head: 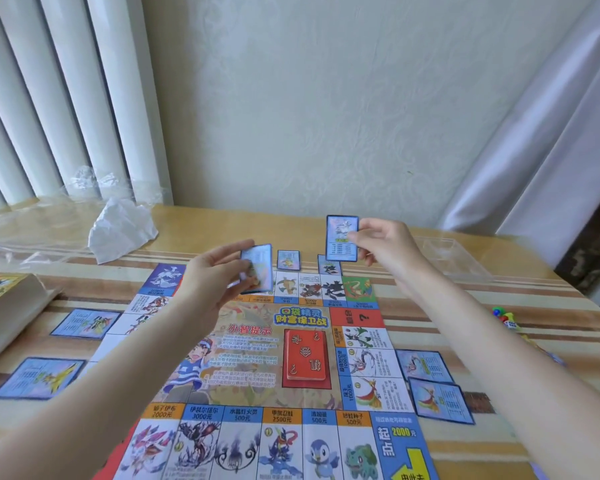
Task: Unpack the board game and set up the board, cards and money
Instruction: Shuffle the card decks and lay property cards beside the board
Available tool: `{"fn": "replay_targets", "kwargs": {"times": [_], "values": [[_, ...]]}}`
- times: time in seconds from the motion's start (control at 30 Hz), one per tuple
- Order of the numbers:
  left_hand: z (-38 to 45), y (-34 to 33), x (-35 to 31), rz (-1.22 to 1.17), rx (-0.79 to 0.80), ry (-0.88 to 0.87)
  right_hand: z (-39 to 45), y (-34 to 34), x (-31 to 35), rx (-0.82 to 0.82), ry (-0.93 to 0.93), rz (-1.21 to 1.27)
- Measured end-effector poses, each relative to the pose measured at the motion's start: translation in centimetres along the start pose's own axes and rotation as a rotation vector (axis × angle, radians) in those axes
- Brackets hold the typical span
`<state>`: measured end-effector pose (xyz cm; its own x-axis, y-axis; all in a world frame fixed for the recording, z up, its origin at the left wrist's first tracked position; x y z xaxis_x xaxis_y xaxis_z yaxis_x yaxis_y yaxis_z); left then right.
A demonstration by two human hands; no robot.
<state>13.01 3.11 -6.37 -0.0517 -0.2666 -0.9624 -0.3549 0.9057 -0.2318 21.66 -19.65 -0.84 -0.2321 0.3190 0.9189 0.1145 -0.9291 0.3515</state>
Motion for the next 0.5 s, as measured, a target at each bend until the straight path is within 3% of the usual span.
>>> {"fn": "replay_targets", "kwargs": {"times": [0.23,0.5], "values": [[0.6,3.9,-1.8,-0.044,-0.201,-0.081,0.6,0.5,-0.2,-0.143,0.048,0.058],[-0.2,7.5,-2.2,-0.036,-0.351,-0.087,0.2,-1.8,0.7,-0.077,0.058,0.116]]}}
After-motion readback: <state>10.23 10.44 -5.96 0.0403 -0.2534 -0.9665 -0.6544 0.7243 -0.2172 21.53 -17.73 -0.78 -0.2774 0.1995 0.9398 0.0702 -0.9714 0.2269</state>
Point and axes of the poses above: each hand's wrist, its own z-axis towards the middle knuckle, its own y-axis out of the back of the hand, x = y × z, the point moved 8 cm from there along z, towards the middle knuckle, and after that the axes turned 3 degrees about z, right-handed, at the moved point
